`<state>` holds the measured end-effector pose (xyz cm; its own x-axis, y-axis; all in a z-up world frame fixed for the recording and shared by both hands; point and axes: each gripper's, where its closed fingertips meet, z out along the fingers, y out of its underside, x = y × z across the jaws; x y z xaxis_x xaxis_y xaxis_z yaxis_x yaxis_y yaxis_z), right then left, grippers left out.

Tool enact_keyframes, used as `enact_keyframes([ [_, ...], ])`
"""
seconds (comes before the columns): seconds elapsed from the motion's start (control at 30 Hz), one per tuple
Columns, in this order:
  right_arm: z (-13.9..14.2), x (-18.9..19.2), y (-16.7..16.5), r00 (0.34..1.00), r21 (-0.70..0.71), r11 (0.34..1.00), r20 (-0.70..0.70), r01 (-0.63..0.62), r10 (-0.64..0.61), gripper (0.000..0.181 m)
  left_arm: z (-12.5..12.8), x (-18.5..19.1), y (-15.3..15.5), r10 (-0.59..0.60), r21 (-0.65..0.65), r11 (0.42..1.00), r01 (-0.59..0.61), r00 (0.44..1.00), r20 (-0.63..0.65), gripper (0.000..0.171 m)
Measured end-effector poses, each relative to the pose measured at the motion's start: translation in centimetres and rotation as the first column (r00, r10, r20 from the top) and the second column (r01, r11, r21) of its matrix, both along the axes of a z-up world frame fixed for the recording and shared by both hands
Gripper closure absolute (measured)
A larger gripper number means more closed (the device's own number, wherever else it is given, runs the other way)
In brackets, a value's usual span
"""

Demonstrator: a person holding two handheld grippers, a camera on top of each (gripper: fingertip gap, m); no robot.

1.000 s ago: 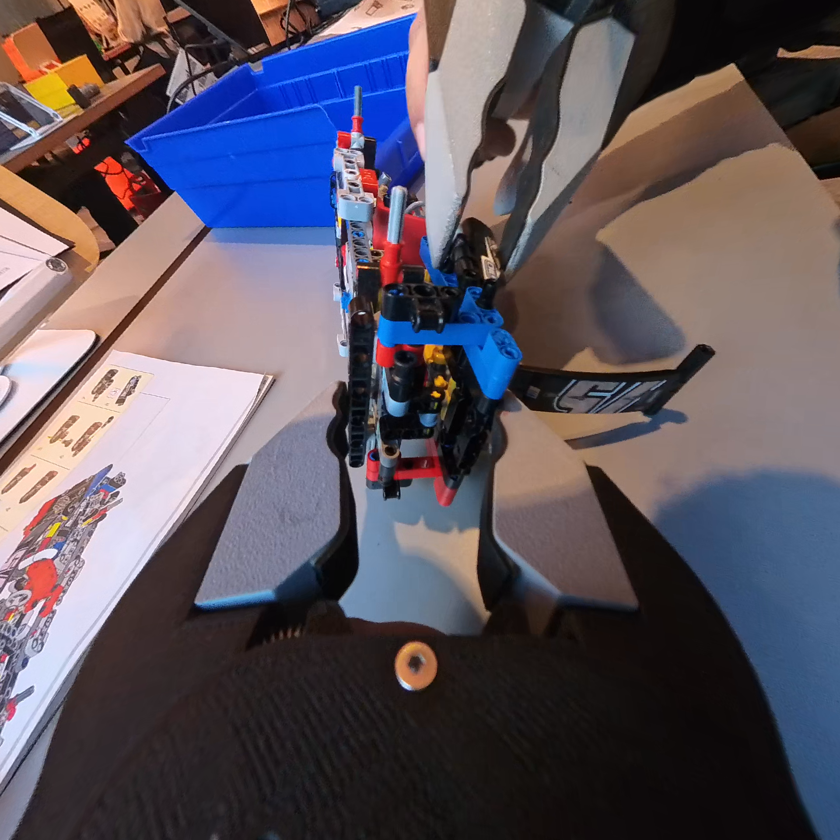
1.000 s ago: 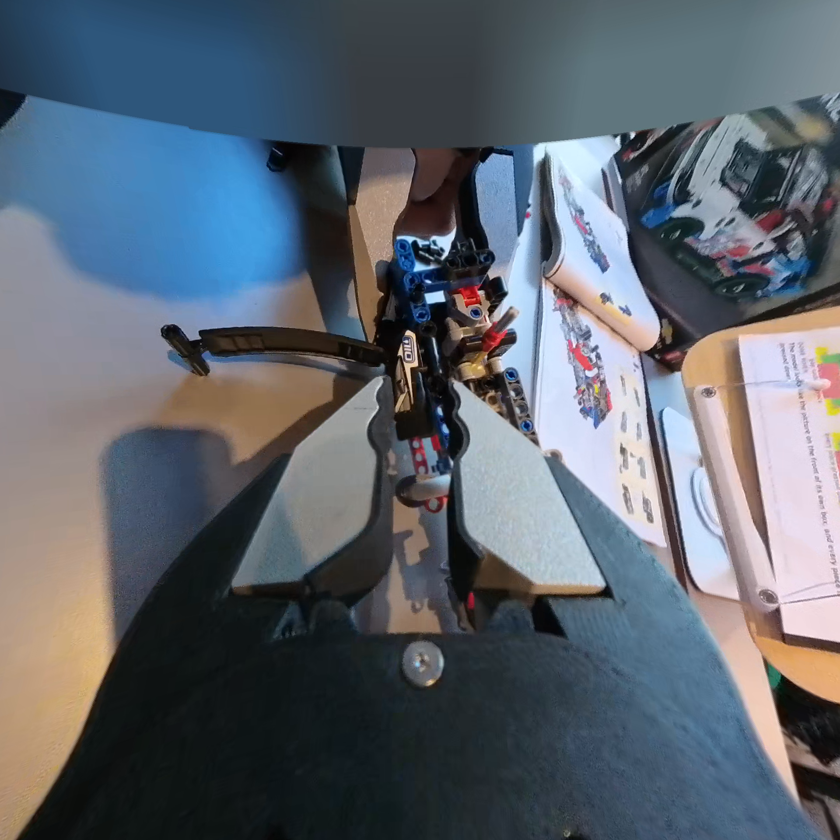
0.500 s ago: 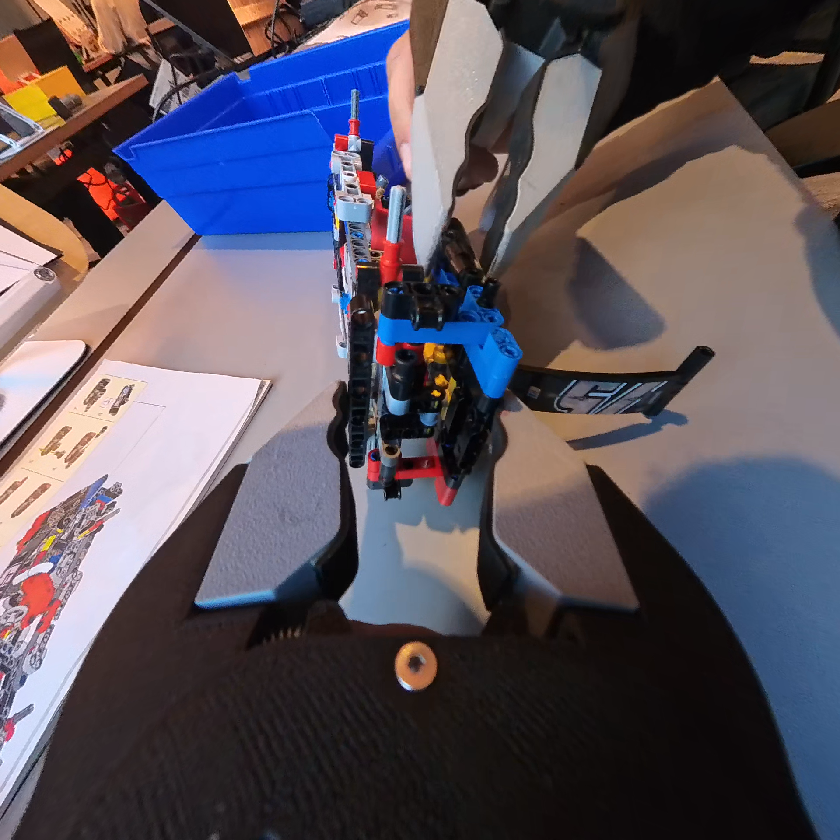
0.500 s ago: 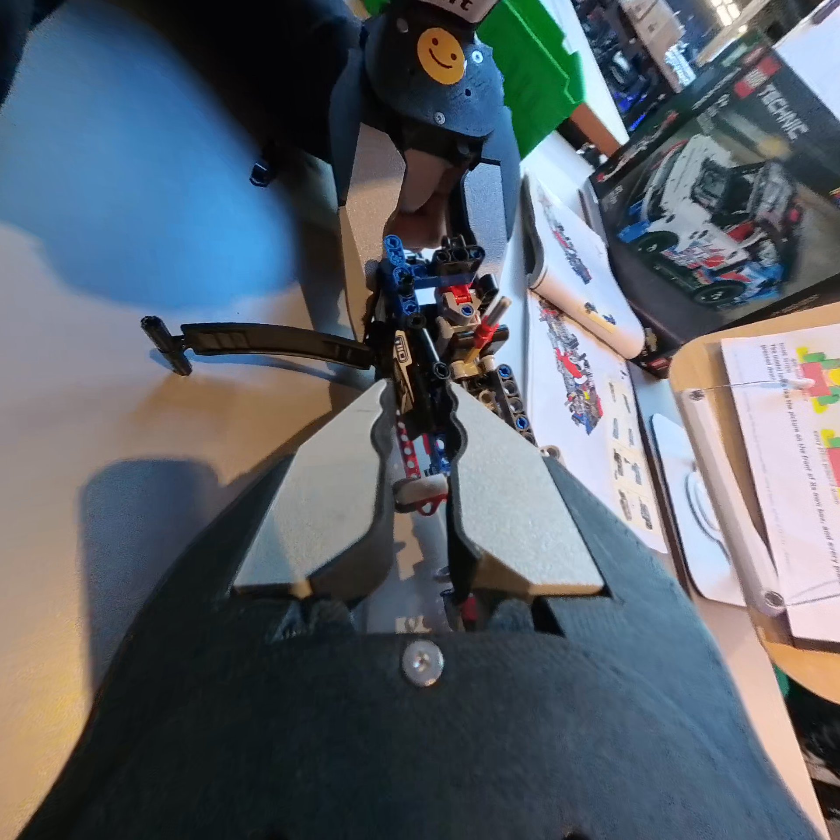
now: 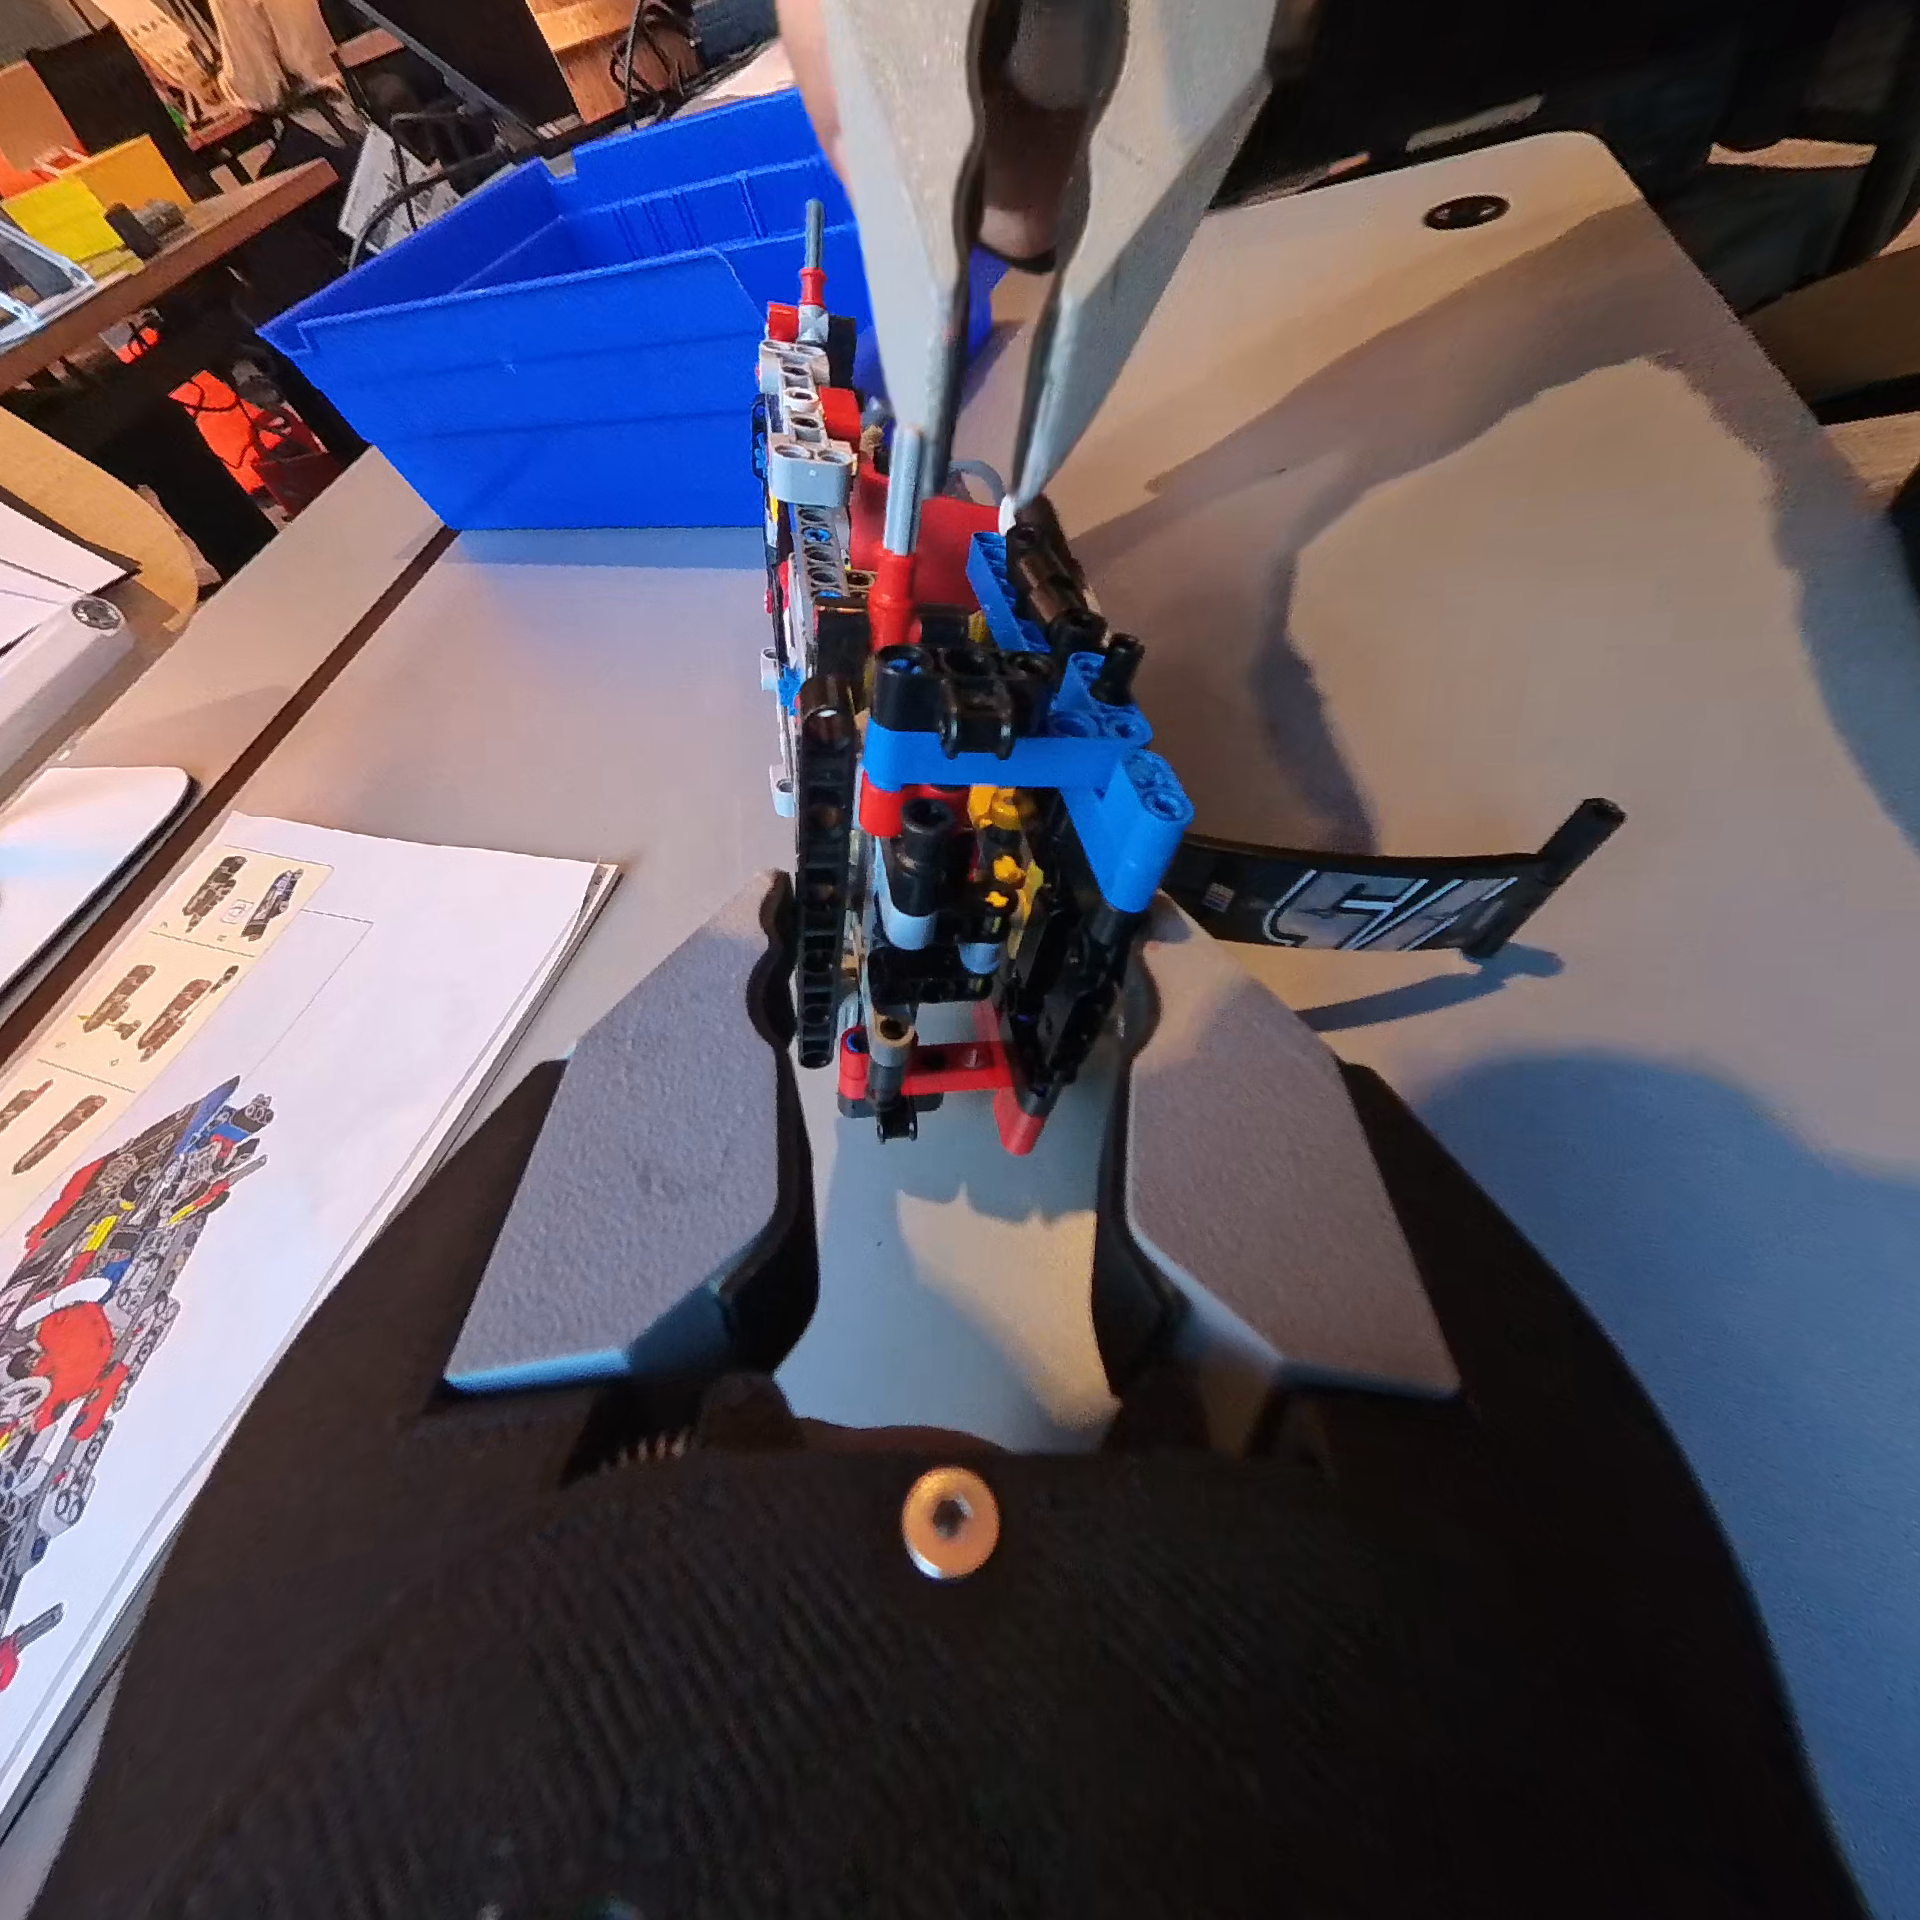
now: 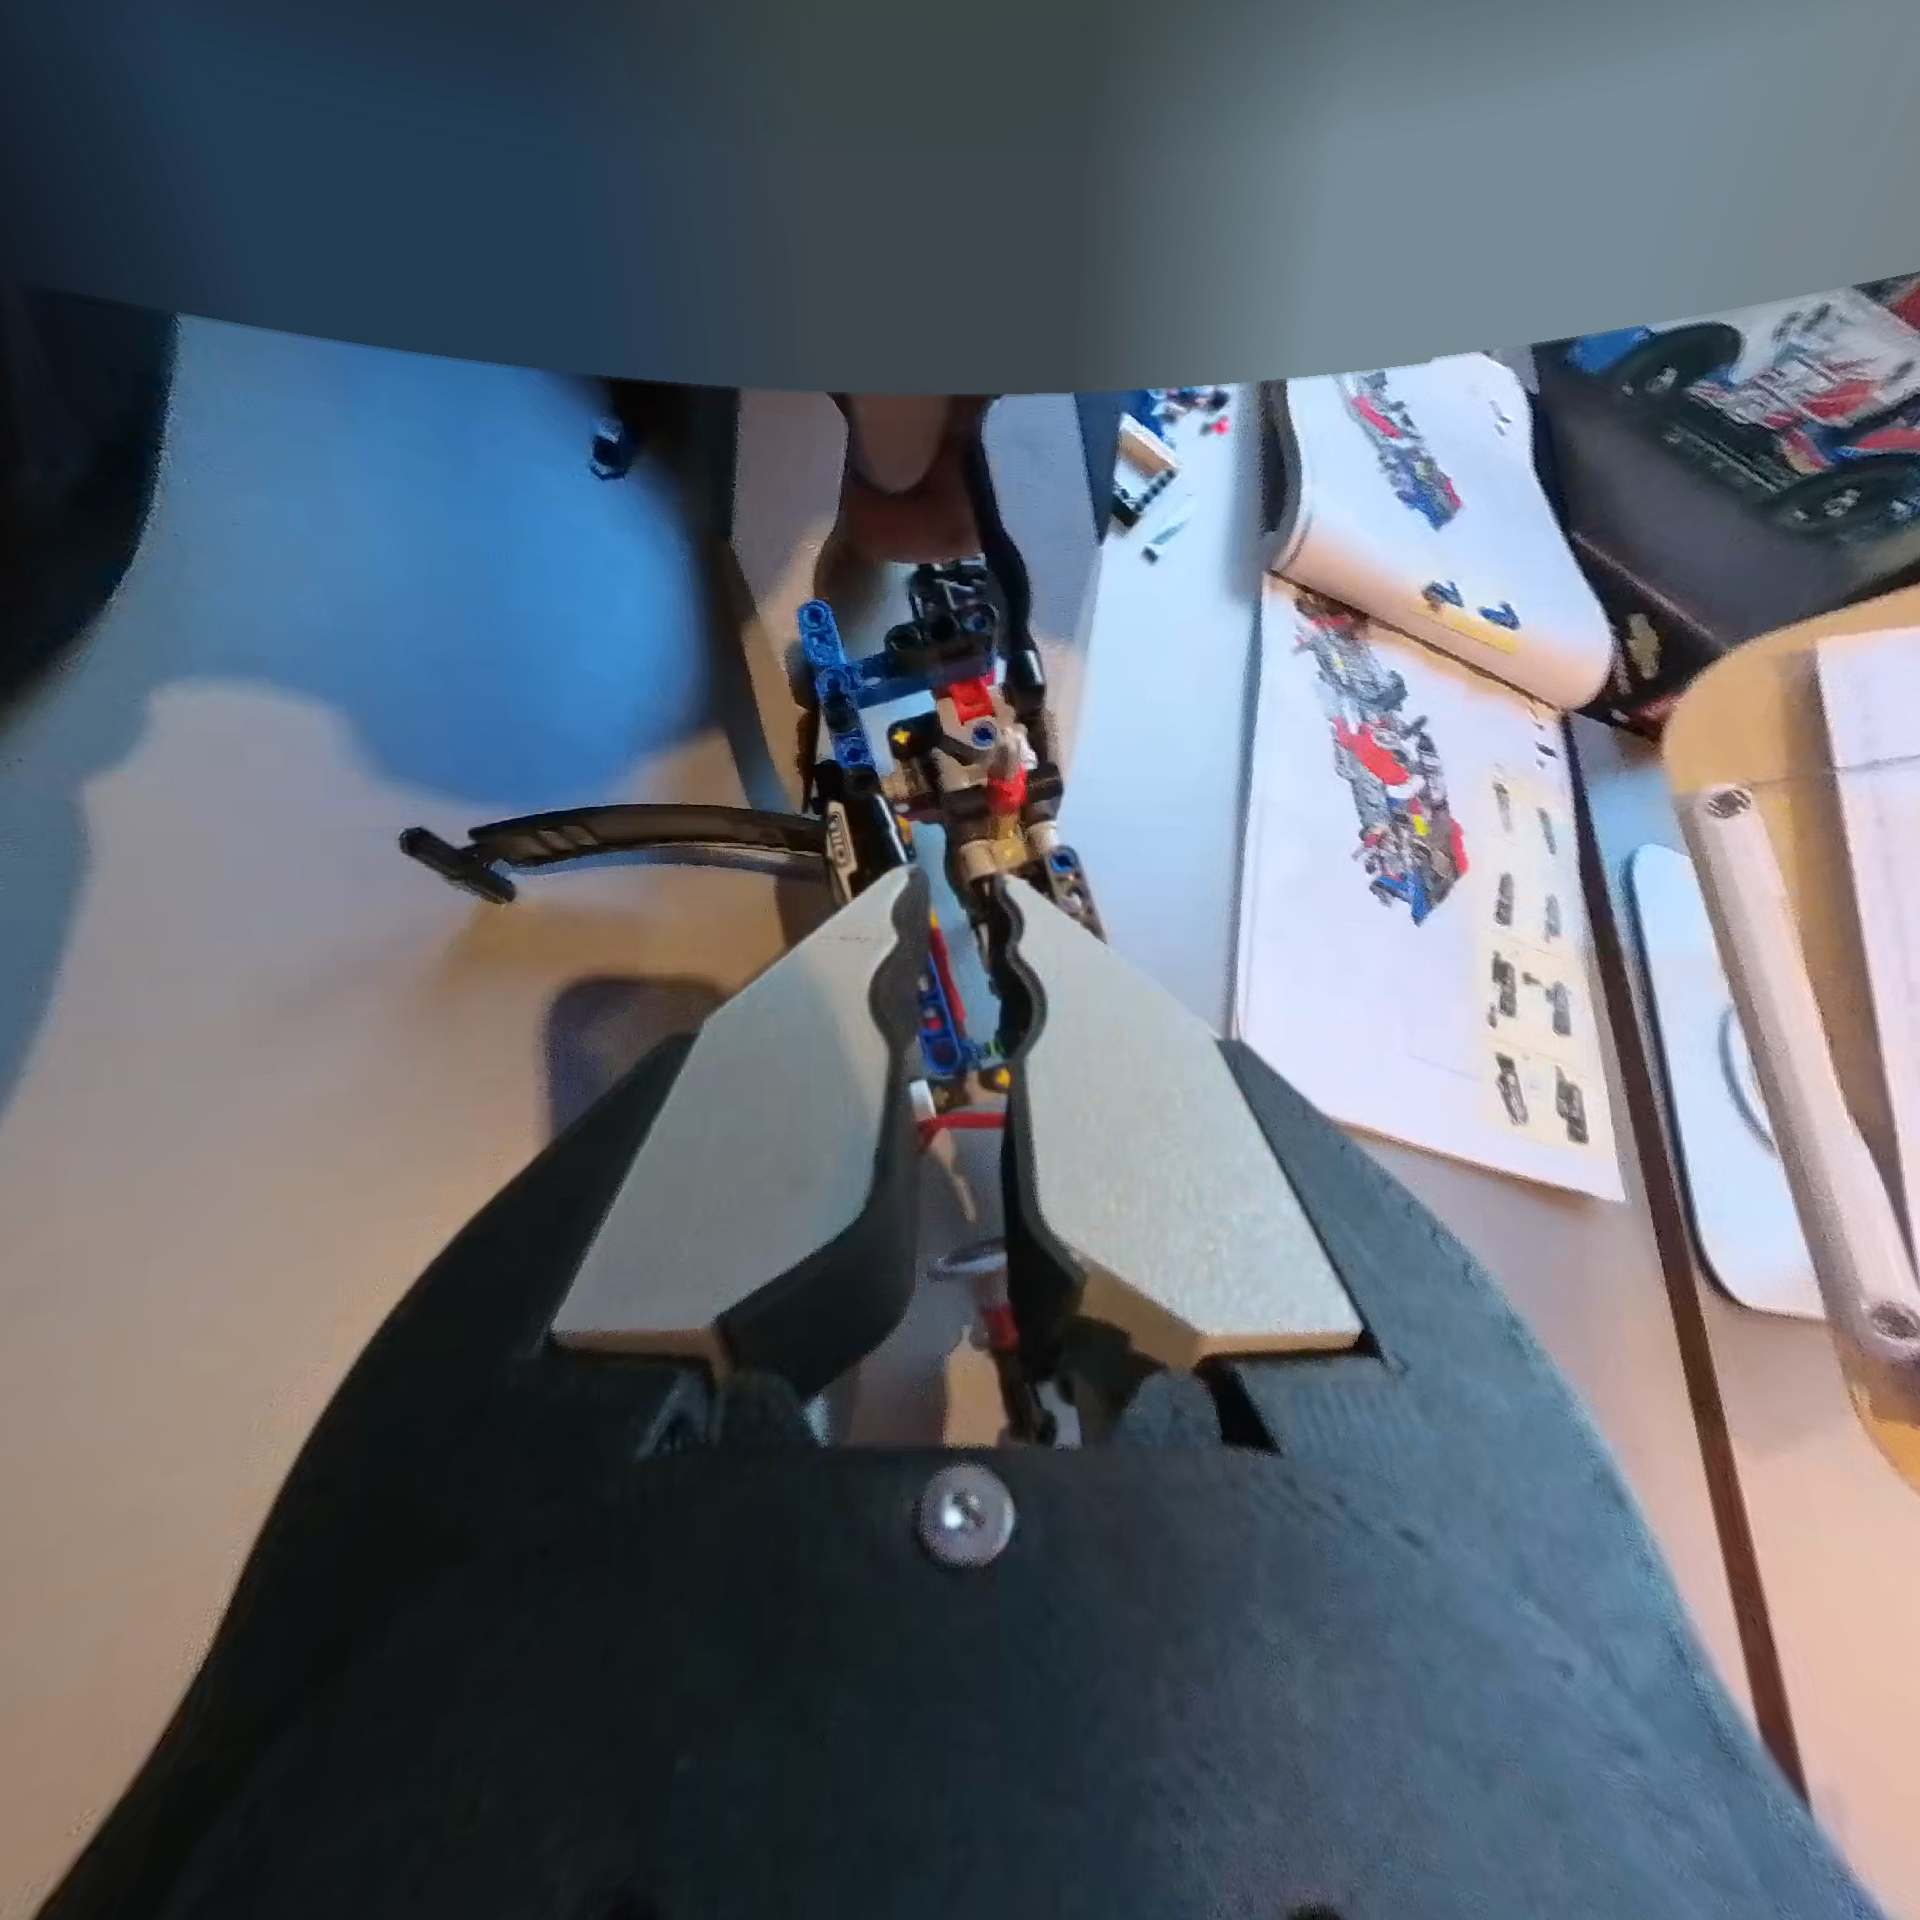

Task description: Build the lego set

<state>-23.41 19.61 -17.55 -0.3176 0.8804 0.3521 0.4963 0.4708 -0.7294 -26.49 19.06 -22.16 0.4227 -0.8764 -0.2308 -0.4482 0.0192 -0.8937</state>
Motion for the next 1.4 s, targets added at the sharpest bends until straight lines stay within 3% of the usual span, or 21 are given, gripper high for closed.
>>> enact_keyframes([
  [0.2, -1.1, -0.1, -0.7, 0.989, 0.057, 0.993, 0.117, -0.1, 0.092, 0.176, 0.0, 0.0, 0.1, 0.003, -0.002, 1.0, -0.003, 1.0, 0.0, 0.112],
  [0.43, -1.2, 0.1, -0.8, 0.987, 0.183, 0.974, 0.112, -0.136, 0.117, 0.178, -0.1, 0.1, 0.0, -0.002, 0.004, 1.0, 0.002, 1.0, -0.008, 0.112],
  [0.57, -1.2, 0.2, -0.8, 0.988, 0.435, 0.887, 0.059, -0.154, 0.143, 0.179, -0.1, 0.1, 0.1, 0.001, 0.006, 1.0, -0.001, 1.0, -0.01, 0.112],
  [0.8, -1.1, 0.1, -0.8, 0.987, 0.694, 0.708, 0.026, -0.13, 0.156, 0.18, 0.0, 0.0, 0.2, 0.003, -0.001, 1.0, -0.003, 1.0, -0.004, 0.112],
  [1.17, -1.6, 0.2, -1.0, 0.964, 0.516, 0.849, -0.147, -0.115, 0.22, 0.179, -0.3, 0.0, 0.3, -0.004, 0.023, 1.0, 0.005, 0.999, -0.033, 0.112],
  [1.4, -1.5, 0.1, -0.9, 0.959, 0.517, 0.852, -0.191, -0.085, 0.212, 0.178, -0.2, 0.0, 0.5, -0.005, 0.003, 1.0, 0.005, 1.0, -0.016, 0.112],
])
